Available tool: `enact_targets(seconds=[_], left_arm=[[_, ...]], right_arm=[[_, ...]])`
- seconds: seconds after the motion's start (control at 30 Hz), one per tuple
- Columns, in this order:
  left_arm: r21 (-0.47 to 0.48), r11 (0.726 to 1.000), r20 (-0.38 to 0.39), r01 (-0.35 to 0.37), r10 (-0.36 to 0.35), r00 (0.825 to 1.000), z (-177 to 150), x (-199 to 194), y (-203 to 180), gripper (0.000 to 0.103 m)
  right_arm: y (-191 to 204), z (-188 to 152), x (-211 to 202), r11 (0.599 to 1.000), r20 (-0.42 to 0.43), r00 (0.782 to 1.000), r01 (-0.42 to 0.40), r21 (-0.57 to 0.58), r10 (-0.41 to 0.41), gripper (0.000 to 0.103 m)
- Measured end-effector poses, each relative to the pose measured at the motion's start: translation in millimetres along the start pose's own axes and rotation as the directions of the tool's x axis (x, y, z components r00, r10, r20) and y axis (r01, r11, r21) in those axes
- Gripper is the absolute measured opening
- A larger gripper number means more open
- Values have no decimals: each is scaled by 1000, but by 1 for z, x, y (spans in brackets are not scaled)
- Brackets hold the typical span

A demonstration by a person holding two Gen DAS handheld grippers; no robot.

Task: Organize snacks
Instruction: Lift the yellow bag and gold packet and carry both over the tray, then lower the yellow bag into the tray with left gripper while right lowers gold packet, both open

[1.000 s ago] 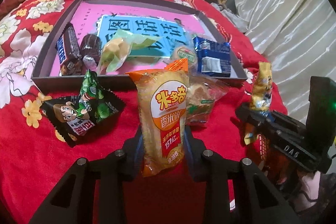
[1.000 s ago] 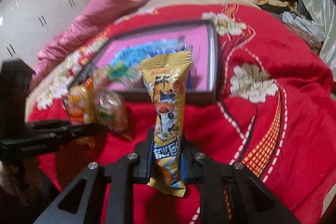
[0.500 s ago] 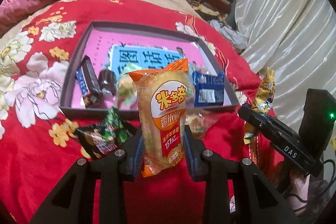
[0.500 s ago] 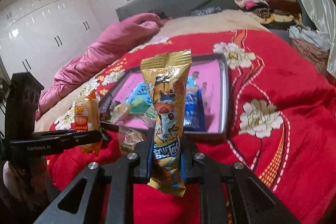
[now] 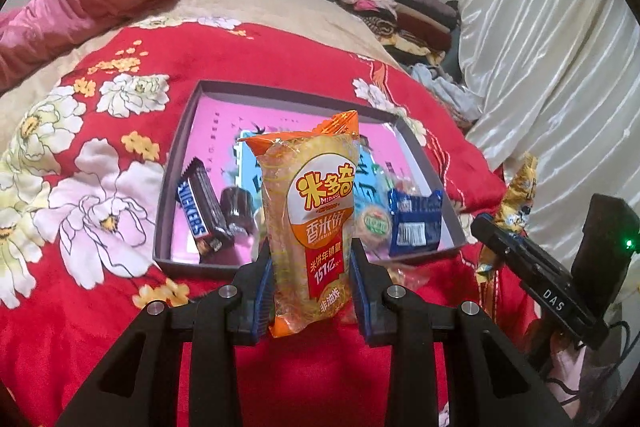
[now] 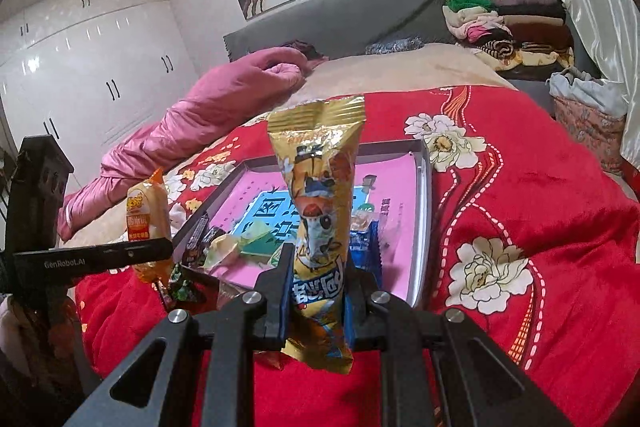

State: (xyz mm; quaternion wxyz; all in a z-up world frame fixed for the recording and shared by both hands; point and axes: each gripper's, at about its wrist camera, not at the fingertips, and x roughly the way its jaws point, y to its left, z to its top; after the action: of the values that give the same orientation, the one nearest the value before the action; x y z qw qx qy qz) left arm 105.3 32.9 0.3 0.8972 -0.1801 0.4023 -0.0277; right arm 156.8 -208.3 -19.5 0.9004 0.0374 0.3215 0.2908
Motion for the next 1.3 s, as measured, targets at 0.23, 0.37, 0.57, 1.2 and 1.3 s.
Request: enact_targets(seconds=[0.23, 0.37, 0.57, 1.2, 1.3], left_arm=[[4, 1000, 18, -9, 9, 1000, 10, 4, 1, 35], [4, 1000, 14, -11, 11, 1000, 12, 8, 1, 35], [10, 1000, 4, -19, 19, 1000, 13, 15, -1, 35], [21, 999, -31, -30, 30, 999, 13, 46, -4, 35], [22, 999, -38, -29, 30, 999, 13, 52, -5, 35]], right_arm=[[-3, 4, 0, 1000, 20, 1000, 12, -3, -12, 20], [-5, 7, 4, 1000, 21, 1000, 20, -5, -20, 20], [-7, 9, 8, 1000, 19, 1000, 21, -9, -20, 20], [-22, 14, 35, 996, -21, 996, 85, 1, -85, 20], [-23, 15, 45, 996, -38, 995, 88, -4, -89, 20]])
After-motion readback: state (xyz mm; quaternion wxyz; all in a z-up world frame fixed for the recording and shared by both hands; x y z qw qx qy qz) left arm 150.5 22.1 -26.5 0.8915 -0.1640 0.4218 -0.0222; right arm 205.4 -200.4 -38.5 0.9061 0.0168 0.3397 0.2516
